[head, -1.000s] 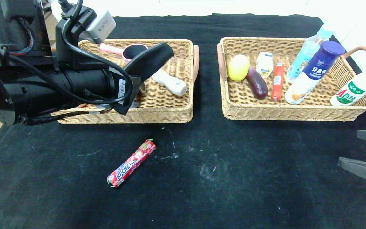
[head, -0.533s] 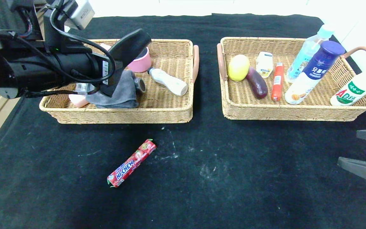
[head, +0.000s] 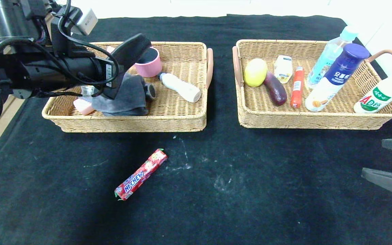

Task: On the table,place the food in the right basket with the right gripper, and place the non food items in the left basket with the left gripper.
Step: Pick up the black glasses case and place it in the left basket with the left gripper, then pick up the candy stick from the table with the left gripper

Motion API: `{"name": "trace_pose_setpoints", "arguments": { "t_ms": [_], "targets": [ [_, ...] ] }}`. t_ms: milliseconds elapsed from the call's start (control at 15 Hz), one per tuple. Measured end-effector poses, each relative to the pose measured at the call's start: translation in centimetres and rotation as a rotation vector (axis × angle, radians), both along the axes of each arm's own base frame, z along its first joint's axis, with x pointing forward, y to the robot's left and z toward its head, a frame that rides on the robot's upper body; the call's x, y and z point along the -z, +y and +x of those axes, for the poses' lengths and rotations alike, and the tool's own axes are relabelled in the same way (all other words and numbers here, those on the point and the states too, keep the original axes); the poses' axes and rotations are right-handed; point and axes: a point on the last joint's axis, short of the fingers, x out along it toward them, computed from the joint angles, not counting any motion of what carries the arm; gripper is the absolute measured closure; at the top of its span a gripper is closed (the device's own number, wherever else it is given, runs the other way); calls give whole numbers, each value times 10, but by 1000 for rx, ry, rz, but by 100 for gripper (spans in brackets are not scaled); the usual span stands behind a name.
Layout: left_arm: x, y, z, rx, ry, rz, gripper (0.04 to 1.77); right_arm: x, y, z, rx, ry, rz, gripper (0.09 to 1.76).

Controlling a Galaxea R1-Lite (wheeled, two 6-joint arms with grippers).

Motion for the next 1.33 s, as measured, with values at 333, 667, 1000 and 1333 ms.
{"name": "trace_pose_setpoints", "arguments": {
  "t_ms": [333,667,1000,1333],
  "targets": [
    [-1,1,3,-3,-3,0,92,0,0,0,1,-2,0,14],
    [0,1,3,-4,2,1,53,-1,-1,0,4,-5,1,14],
    [0,1,2,-5,4,3,33,-1,-1,-1,6,-7,1,14],
    [-2,-2,-7,10,40,10,22,-2,-1,-2,6,-10,2,14]
  ]
}}
